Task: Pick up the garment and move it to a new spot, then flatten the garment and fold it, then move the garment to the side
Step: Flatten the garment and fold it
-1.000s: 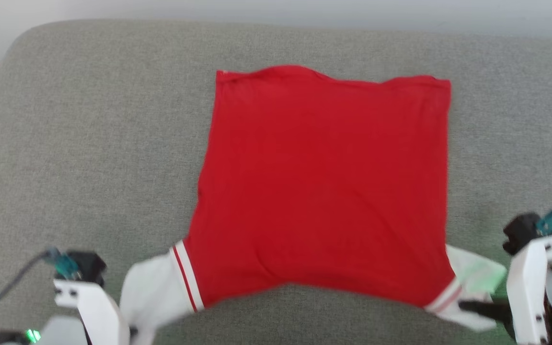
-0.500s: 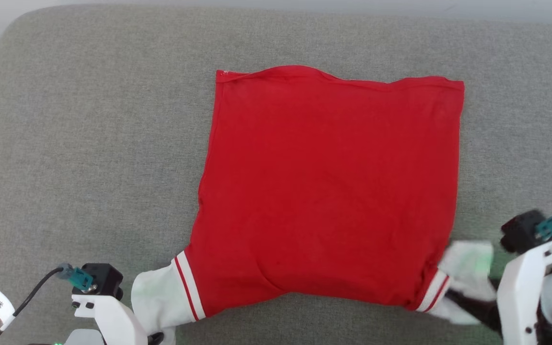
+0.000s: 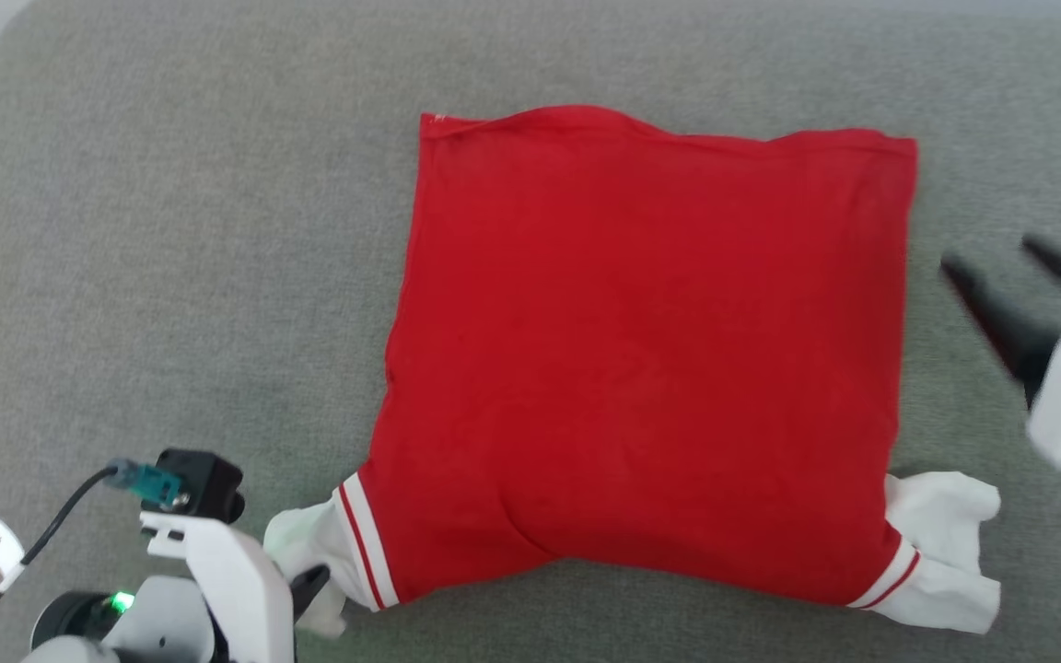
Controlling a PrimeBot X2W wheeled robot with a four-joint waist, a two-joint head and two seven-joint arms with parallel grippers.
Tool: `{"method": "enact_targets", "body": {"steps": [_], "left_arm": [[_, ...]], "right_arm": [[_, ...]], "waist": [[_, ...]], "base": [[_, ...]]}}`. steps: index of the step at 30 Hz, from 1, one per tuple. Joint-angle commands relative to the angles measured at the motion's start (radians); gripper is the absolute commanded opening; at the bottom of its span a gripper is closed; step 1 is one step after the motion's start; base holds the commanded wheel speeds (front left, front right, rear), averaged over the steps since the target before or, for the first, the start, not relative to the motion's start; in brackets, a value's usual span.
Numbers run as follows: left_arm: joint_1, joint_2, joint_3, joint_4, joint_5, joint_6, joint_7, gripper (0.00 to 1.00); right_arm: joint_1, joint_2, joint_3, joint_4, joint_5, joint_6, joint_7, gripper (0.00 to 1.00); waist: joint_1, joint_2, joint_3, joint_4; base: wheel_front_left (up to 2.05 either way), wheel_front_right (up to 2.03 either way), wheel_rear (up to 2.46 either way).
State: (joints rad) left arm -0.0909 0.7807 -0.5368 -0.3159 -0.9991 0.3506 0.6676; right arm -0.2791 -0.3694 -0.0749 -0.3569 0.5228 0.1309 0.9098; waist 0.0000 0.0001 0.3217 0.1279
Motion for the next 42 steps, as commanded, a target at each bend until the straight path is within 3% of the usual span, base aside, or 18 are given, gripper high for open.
{"method": "enact_targets", "body": {"steps": [1,6,11,15,21,24,25,26,33,42], "left_arm": [[-0.018,-0.007,-0.002,0.003,0.007,-0.006,-0.004,0.0],[-0.076,-0.031,-0.018,0.014,0.024,-0.033,0.0,0.0],[-0.131,-0.06,-0.041,0.033,0.042,-0.064,0.006,0.0],[-0.157,-0.083,-0.053,0.053,0.046,-0.081,0.004,0.0],[-0.177,-0.105,-0.062,0.081,0.041,-0.096,-0.004,0.0],[-0.183,-0.115,-0.062,0.097,0.032,-0.107,-0.01,0.0],[-0.184,-0.116,-0.063,0.1,0.032,-0.11,-0.011,0.0],[-0.185,-0.118,-0.064,0.104,0.031,-0.112,-0.012,0.0],[-0.18,-0.116,-0.05,0.137,0.019,-0.116,-0.025,0.0],[-0.128,-0.06,-0.001,0.149,0.008,-0.094,-0.051,0.0]], "right_arm": [[-0.034,0.01,-0.001,0.03,-0.017,0.0,-0.025,1.0],[-0.219,0.031,0.007,0.26,-0.107,0.0,-0.135,1.0],[-0.38,0.023,0.018,0.514,-0.161,0.0,-0.148,1.0],[-0.472,0.019,0.022,0.701,-0.185,0.0,-0.093,1.0],[-0.526,0.014,0.034,0.874,-0.221,0.0,0.026,1.0],[-0.498,0.032,0.066,0.968,-0.196,0.0,0.149,1.0],[-0.487,0.034,0.087,0.981,-0.182,0.0,0.178,0.53],[-0.48,0.031,0.1,0.983,-0.168,0.0,0.194,0.0],[-0.486,-0.019,0.155,0.885,-0.102,0.0,0.145,0.0],[-0.324,-0.08,0.185,0.563,0.037,0.0,0.138,0.0]], "waist": [[0.0,-0.0001,0.013,0.011],[0.0,-0.0001,0.052,0.041],[0.0,-0.0001,0.089,0.081],[0.0,-0.0001,0.11,0.106],[0.0,-0.0001,0.127,0.132],[0.0,-0.0001,0.131,0.14],[0.0,-0.0001,0.131,0.141],[0.0,-0.0001,0.131,0.141],[0.0,-0.0001,0.096,0.108],[0.0,-0.0001,0.019,0.006]], "base": [[0.0,0.0,0.0],[0.0,0.0,0.0],[0.0,0.0,0.0],[0.0,0.0,0.0],[0.0,0.0,0.0],[0.0,0.0,0.0],[0.0,0.0,0.0],[0.0,0.0,0.0],[0.0,0.0,0.0],[0.0,0.0,0.0]]}}
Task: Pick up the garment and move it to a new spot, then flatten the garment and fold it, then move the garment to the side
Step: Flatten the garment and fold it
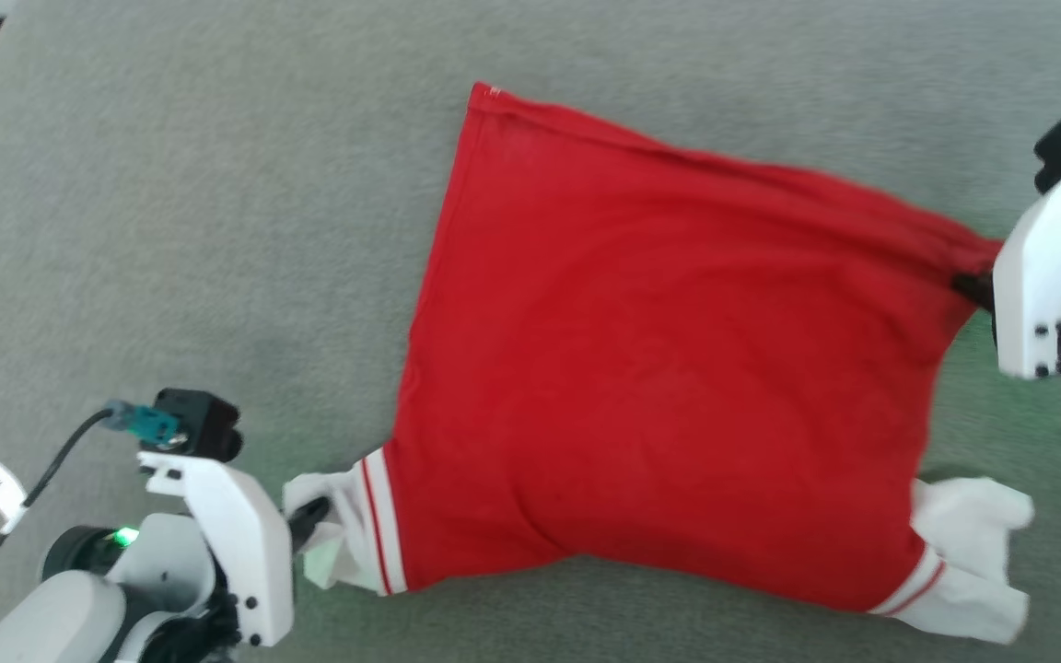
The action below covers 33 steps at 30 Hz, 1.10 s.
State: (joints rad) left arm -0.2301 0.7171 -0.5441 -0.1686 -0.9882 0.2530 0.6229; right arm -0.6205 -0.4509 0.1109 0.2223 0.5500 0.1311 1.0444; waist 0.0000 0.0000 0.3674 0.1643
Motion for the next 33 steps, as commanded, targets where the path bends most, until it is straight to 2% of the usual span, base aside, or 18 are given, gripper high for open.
{"method": "enact_targets", "body": {"steps": [1,2,7,13,17,20,21,23,24,28,33], "left_arm": [[0.016,0.01,0.01,0.001,-0.005,0.007,-0.009,0.0],[0.016,0.01,0.01,0.001,-0.005,0.007,-0.009,0.0],[0.034,0.032,0.025,-0.006,-0.011,0.013,-0.01,0.0],[0.031,0.037,0.032,-0.009,-0.015,0.012,-0.013,0.0],[0.016,0.034,0.032,-0.004,-0.013,0.004,-0.015,0.0],[0.011,0.03,0.038,0.005,-0.015,0.005,-0.024,0.0],[0.011,0.029,0.04,0.008,-0.017,0.004,-0.026,0.0],[0.009,0.027,0.042,0.013,-0.019,0.001,-0.031,0.0],[0.007,0.027,0.043,0.016,-0.02,-0.002,-0.033,0.0],[0.006,0.026,0.048,0.024,-0.024,-0.005,-0.039,0.0],[0.013,0.024,0.052,0.02,-0.027,-0.005,-0.05,0.0]], "right_arm": [[0.049,0.001,-0.01,-0.054,0.024,0.0,0.011,0.0],[0.049,0.001,-0.01,-0.054,0.024,0.0,0.011,0.0],[0.223,0.012,-0.073,-0.252,0.064,0.0,0.061,0.0],[0.448,0.078,-0.174,-0.443,0.06,0.0,0.124,0.0],[0.549,0.135,-0.211,-0.49,0.035,0.0,0.108,0.0],[0.582,0.177,-0.209,-0.45,0.017,0.0,0.064,0.0],[0.576,0.181,-0.207,-0.432,0.001,0.0,0.04,0.22],[0.569,0.181,-0.186,-0.392,-0.015,0.0,0.009,0.49],[0.562,0.176,-0.181,-0.384,-0.02,0.0,-0.006,1.0],[0.544,0.154,-0.18,-0.404,-0.027,0.0,-0.026,1.0],[0.535,0.138,-0.216,-0.55,-0.011,0.0,-0.002,1.0]], "waist": [[0.0,0.0,-0.033,-0.042],[0.0,0.0,-0.033,-0.042],[0.0,0.0,-0.06,-0.084],[0.0,0.0,-0.065,-0.112],[0.0,0.0,-0.056,-0.117],[0.0,0.0,-0.05,-0.124],[0.0,0.0,-0.048,-0.126],[0.0,0.0,-0.047,-0.128],[0.0,0.0,-0.046,-0.128],[0.0,0.0,-0.048,-0.128],[0.0,0.0,-0.05,-0.121]], "base": [[0.0,0.0,0.0],[0.0,0.0,0.0],[0.0,0.0,0.0],[0.0,0.0,0.0],[0.0,0.0,0.0],[0.0,0.0,0.0],[0.0,0.0,0.0],[0.0,0.0,0.0],[0.0,0.0,0.0],[0.0,0.0,0.0],[0.0,0.0,0.0]]}}
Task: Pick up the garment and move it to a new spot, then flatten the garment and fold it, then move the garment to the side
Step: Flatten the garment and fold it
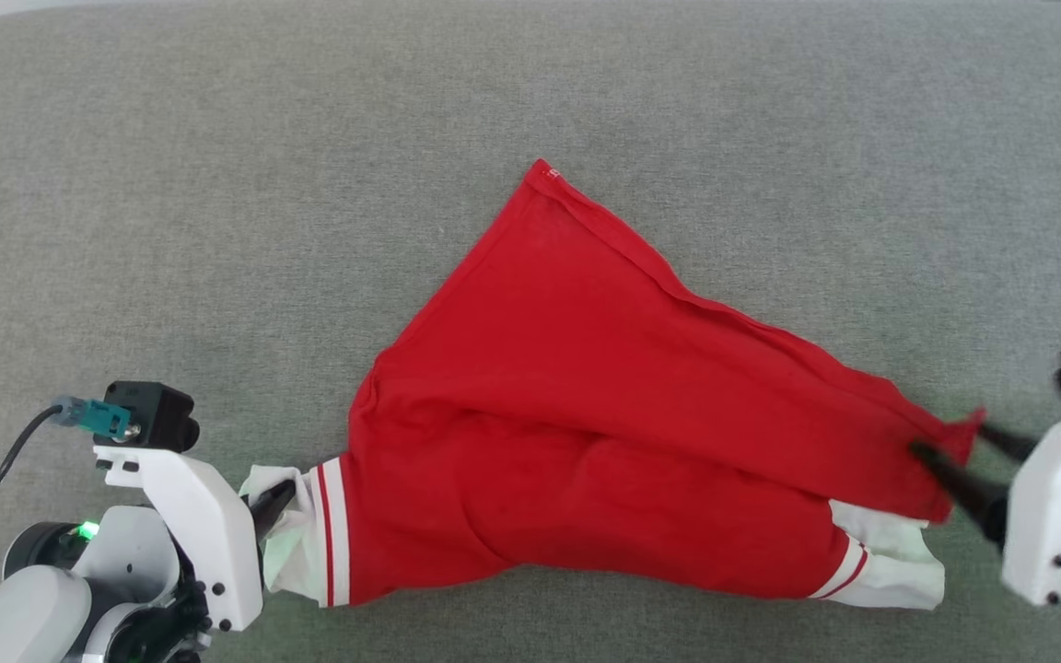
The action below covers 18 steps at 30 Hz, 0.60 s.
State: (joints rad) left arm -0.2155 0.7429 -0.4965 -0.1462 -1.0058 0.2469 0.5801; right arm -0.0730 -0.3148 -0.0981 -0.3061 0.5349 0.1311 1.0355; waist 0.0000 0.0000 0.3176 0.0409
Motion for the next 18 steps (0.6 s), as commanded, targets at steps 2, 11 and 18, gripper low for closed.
{"method": "enact_targets", "body": {"steps": [2,11,18], "left_arm": [[-0.003,-0.006,0.002,-0.005,-0.01,0.001,-0.009,0.0],[-0.057,-0.041,-0.029,-0.007,0.015,-0.022,-0.004,0.0],[-0.112,-0.081,-0.064,0.006,0.036,-0.051,0.0,0.0]], "right_arm": [[-0.022,0.006,-0.018,-0.089,0.012,0.0,0.017,1.0],[-0.201,-0.008,0.073,-0.178,-0.025,0.0,-0.068,1.0],[-0.402,-0.032,0.228,0.021,-0.025,0.0,-0.18,1.0]], "waist": [[0.0,0.0,0.0,0.01],[0.0,0.0,0.018,0.089],[0.0,0.0,0.039,0.165]], "base": [[0.0,0.0,0.0],[0.0,0.0,0.0],[0.0,0.0,0.0]]}}
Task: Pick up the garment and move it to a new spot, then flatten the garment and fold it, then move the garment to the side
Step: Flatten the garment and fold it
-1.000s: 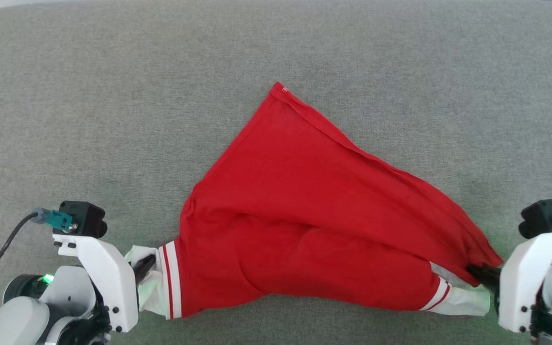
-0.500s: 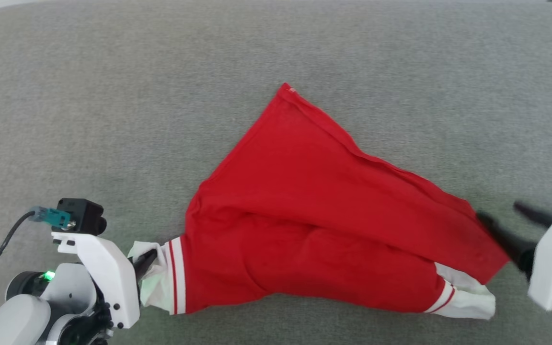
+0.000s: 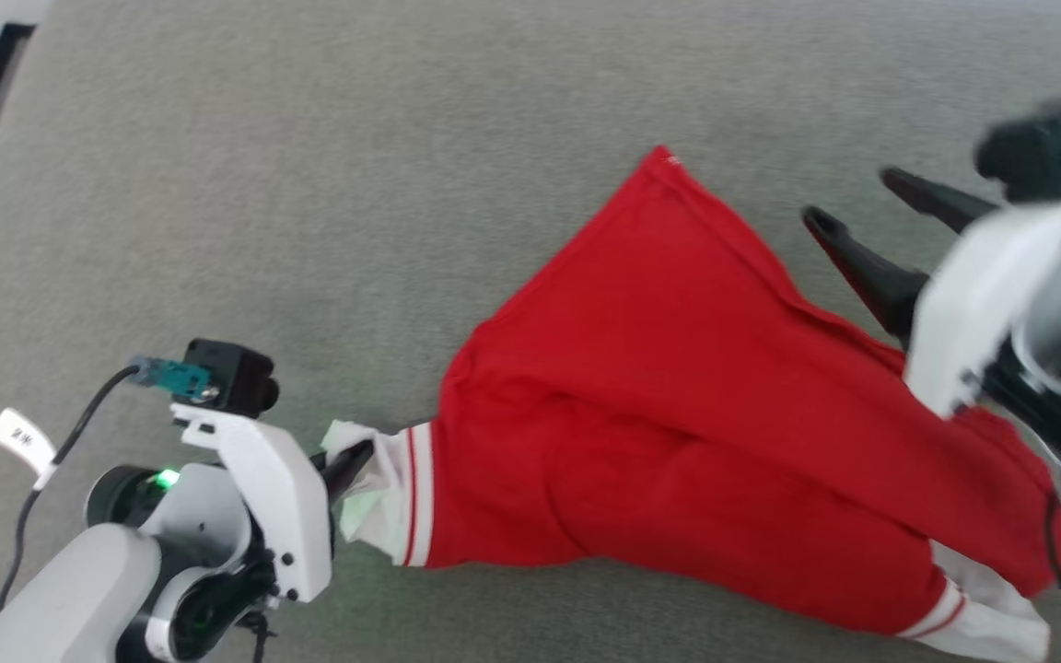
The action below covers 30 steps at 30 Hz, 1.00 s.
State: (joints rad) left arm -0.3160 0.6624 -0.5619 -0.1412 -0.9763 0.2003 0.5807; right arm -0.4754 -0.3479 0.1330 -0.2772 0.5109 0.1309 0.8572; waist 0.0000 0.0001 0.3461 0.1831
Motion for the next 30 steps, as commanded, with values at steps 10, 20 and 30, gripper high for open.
{"method": "enact_targets", "body": {"steps": [10,20,30], "left_arm": [[-0.109,-0.087,-0.07,0.057,0.035,-0.064,0.007,0.0],[-0.159,-0.139,-0.095,0.121,0.039,-0.108,-0.008,0.0],[-0.183,-0.137,-0.085,0.17,0.015,-0.129,-0.003,0.0]], "right_arm": [[-0.304,-0.036,0.223,0.489,0.028,0.0,-0.102,1.0],[-0.432,-0.055,0.454,0.856,0.061,0.0,-0.029,1.0],[-0.462,-0.051,0.598,1.05,0.166,0.0,0.076,0.0]], "waist": [[0.0,-0.0001,0.038,0.144],[0.0,-0.0001,0.054,0.2],[0.0,-0.0001,0.036,0.199]], "base": [[0.0,0.0,0.0],[0.0,0.0,0.0],[0.0,0.0,0.0]]}}
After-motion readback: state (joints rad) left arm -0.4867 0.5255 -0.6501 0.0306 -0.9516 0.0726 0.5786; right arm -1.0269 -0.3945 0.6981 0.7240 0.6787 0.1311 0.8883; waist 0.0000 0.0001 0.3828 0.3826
